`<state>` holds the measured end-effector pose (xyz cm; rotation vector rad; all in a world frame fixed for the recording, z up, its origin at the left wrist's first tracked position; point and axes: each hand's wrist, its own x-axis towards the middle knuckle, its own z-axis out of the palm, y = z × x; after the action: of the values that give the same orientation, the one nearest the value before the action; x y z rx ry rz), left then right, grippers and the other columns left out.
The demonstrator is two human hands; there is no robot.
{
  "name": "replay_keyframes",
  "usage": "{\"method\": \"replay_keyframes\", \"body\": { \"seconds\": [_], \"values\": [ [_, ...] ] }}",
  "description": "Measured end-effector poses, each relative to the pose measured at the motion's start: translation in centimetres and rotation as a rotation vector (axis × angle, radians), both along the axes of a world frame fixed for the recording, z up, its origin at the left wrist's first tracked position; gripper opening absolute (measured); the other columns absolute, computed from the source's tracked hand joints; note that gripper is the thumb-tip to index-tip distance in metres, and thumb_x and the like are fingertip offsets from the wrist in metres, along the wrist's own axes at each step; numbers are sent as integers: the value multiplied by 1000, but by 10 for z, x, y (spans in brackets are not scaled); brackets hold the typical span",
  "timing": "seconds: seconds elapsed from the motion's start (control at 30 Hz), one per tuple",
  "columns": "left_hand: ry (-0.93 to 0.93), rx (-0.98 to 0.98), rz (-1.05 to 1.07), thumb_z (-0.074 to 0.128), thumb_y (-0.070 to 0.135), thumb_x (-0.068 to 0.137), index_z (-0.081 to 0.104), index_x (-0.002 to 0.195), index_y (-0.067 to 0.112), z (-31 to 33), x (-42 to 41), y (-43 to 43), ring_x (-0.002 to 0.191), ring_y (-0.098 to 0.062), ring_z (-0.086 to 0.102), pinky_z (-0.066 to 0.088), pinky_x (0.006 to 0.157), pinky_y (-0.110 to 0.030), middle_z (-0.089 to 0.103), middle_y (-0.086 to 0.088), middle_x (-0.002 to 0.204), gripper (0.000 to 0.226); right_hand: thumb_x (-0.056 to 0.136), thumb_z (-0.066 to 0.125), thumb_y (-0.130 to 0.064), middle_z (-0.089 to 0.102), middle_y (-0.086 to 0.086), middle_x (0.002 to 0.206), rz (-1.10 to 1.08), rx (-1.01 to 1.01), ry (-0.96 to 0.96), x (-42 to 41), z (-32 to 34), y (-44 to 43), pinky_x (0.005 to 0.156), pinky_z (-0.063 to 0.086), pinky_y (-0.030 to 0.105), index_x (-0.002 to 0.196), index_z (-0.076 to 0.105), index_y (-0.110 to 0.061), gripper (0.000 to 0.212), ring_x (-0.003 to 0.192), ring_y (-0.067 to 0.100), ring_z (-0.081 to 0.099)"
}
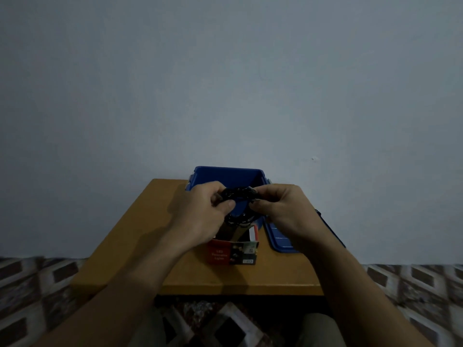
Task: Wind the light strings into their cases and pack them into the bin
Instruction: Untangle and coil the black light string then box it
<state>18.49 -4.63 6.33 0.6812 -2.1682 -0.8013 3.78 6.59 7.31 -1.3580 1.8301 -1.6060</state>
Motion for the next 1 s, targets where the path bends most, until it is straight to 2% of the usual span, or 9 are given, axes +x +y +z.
{"method": "replay_keyframes", "body": {
  "seconds": [0.17,0.33,0.47,0.67,0.73,0.8,0.83,0.93,1.0],
  "values": [
    [-27,56,41,69,28,92,70,82,26,-12,-15,-19,67,-12,61,41,57,-24,67,2,72,10,92,67,-5,77,-6,91,-65,25,129,-17,-14,-22,74,59,25,102,79,-16,19,86,10,72],
    [-43,97,61,73,23,89,68,76,26,-35,-29,-36,74,-14,66,49,61,-29,69,5,76,15,93,68,-9,76,-9,90,-101,89,192,-28,-40,-40,63,53,13,100,78,-19,16,82,2,70],
    [-87,86,123,74,24,89,64,83,27,-52,-38,-43,68,-8,60,42,57,-25,61,10,68,12,94,68,-12,76,-8,95,-135,147,247,-32,-63,-53,65,52,10,105,78,-20,17,88,3,69],
    [-282,-95,226,70,38,90,55,88,28,-69,-39,-48,87,-12,52,39,60,-28,53,8,90,18,96,63,-11,72,-8,93,-156,258,439,-36,-86,-66,57,45,2,109,77,-21,22,75,-3,60],
    [-346,-133,241,71,42,88,57,88,30,-75,-40,-53,96,-13,46,39,66,-29,48,10,96,18,95,61,-12,73,-2,99,-169,295,510,-38,-93,-70,65,52,8,111,76,-22,24,84,5,63],
    [-336,-39,192,73,41,85,60,92,31,-79,-41,-58,98,-12,47,43,69,-29,49,9,100,18,93,61,-14,72,3,97,-187,344,542,-40,-99,-76,73,61,31,111,76,-25,26,94,19,65],
    [-312,35,159,74,39,84,61,96,31,-80,-40,-60,98,-11,49,47,70,-29,51,9,102,20,91,61,-15,72,4,94,-193,362,548,-40,-100,-77,73,61,37,111,76,-25,27,94,22,64],
    [-243,129,143,74,34,85,62,104,30,-83,-38,-66,96,-8,54,51,73,-28,51,10,107,23,89,62,-18,71,5,91,-209,379,599,-37,-100,-82,71,60,41,108,75,-25,24,88,23,64],
    [-232,131,181,73,33,87,61,99,29,-85,-36,-67,94,-11,55,49,69,-27,48,9,107,17,89,64,-20,68,5,96,-224,388,648,-35,-101,-83,71,59,41,106,67,-24,18,86,23,63]
  ]
}}
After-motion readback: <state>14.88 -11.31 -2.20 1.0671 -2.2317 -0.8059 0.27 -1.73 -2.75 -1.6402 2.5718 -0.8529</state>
